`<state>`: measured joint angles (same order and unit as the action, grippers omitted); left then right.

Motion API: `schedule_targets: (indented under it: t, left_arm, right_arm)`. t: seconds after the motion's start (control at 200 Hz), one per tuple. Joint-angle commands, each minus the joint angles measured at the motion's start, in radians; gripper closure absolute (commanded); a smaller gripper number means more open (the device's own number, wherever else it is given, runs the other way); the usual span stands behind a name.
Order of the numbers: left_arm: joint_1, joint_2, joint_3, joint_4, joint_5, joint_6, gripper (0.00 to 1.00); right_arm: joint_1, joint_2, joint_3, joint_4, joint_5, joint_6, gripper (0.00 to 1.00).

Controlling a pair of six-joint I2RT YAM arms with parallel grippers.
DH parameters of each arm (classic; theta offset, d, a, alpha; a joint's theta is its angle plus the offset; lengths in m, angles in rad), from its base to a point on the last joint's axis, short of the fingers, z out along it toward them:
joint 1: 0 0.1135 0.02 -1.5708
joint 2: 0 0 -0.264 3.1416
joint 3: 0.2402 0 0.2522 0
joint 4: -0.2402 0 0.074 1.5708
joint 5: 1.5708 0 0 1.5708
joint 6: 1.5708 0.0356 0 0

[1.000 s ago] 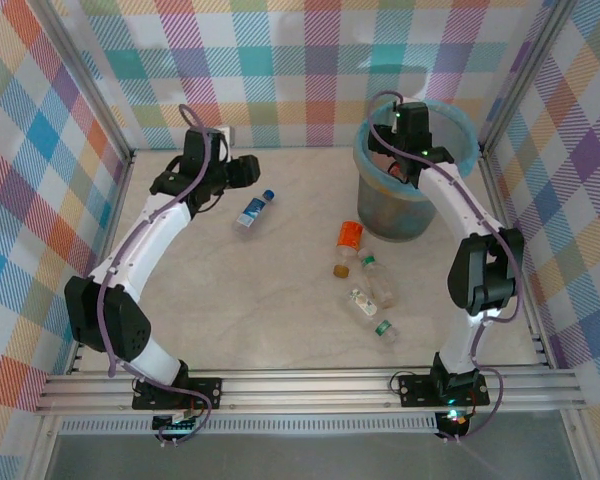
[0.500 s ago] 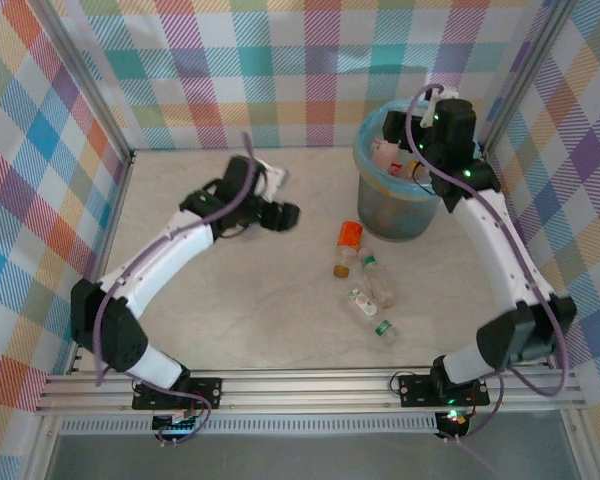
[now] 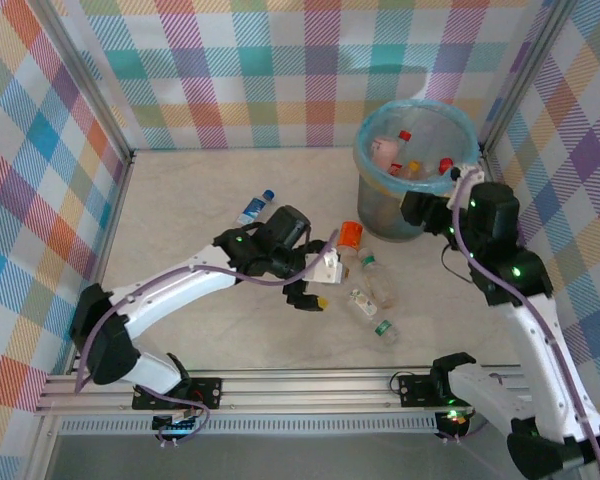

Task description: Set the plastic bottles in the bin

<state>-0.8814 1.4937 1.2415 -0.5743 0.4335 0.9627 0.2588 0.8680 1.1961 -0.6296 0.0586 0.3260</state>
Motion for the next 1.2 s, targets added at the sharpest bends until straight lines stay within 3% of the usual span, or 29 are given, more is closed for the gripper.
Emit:
schedule_targets:
  t: [0.0,0.38,0.885,1.195]
  left_arm:
    - [-0.041,0.069,0.029,-0.009,0.093,0.191,0.08]
    - [-0.082,0.212,0.036,0.016,0.044,0.321,0.09]
    - [-0.106,0.333,0.057,0.131,0.091,0.302,0.09]
    - [-0.116,0.440,0.135,0.177,0.057,0.264,0.10]
  right_arm:
    - [0.005,-0.068,-0.021,-0.103,-0.007,0.010,0.24]
    - [0.005,-0.157,-0.010,-0.202,0.018,-0.046,0.23]
    - [0.005,-0.208,-0.018,-0.210,0.060,-0.082,0.23]
    - [0.005,-0.204,-0.040,-0.194,0.055,-0.084,0.23]
